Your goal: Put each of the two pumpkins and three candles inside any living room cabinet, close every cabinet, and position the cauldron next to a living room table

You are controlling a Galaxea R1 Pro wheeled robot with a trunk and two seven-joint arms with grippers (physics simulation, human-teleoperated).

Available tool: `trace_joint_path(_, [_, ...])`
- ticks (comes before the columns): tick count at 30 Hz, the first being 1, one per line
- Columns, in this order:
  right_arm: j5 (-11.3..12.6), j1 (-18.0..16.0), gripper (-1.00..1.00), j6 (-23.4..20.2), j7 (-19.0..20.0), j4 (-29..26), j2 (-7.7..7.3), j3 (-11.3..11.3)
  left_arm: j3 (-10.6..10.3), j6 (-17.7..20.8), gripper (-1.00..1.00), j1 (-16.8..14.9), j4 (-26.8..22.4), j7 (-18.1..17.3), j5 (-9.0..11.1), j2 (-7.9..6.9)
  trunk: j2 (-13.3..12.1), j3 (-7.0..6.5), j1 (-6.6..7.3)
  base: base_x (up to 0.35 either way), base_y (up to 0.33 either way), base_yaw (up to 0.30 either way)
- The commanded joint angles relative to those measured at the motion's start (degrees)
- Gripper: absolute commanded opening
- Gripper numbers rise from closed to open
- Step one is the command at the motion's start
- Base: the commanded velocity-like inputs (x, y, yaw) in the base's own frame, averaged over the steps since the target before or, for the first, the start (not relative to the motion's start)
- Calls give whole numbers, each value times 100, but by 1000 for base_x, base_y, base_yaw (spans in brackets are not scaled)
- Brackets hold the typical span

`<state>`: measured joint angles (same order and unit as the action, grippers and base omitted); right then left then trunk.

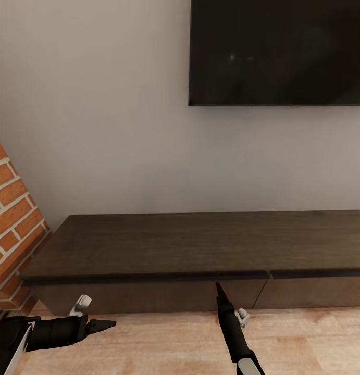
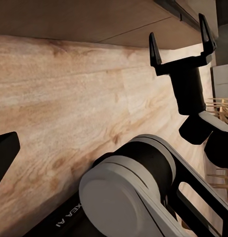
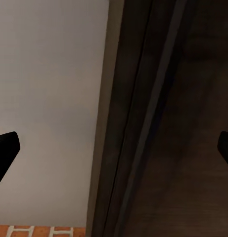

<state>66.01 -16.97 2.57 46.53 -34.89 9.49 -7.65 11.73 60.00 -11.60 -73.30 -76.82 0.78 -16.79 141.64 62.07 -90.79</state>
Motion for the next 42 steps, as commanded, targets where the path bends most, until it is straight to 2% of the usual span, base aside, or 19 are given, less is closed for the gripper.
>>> trace_joint_path(1, [0, 0, 100, -1, -1, 0, 0, 0, 2, 0, 100, 0, 0, 0, 0, -3, 0, 0, 0, 4, 0, 0])
trace_joint_path(20, [0, 0, 100, -2, -28, 2, 0, 0, 13, 0, 100, 0, 0, -1, 4, -1, 0, 0, 0, 37, 0, 0])
trace_joint_path(24, [0, 0, 100, -2, -29, 6, 0, 0, 17, 0, 100, 0, 0, -5, 7, -4, 160, 72, -88, 2, 0, 0])
trace_joint_path(27, [0, -1, 100, -2, -30, 7, 0, 0, 15, 0, 100, 0, 0, -7, 4, -1, 160, 72, -88, 0, 0, 0])
trace_joint_path(37, [0, 0, 100, -2, -30, 8, 0, 0, 14, 0, 100, 0, 0, -9, 9, 0, 171, 249, -108, 0, 0, 0])
trace_joint_path(42, [0, 0, 100, -2, -31, 12, 0, 0, 18, 0, 100, 0, 0, -9, 10, -7, 171, 249, -108, 1, 0, 0])
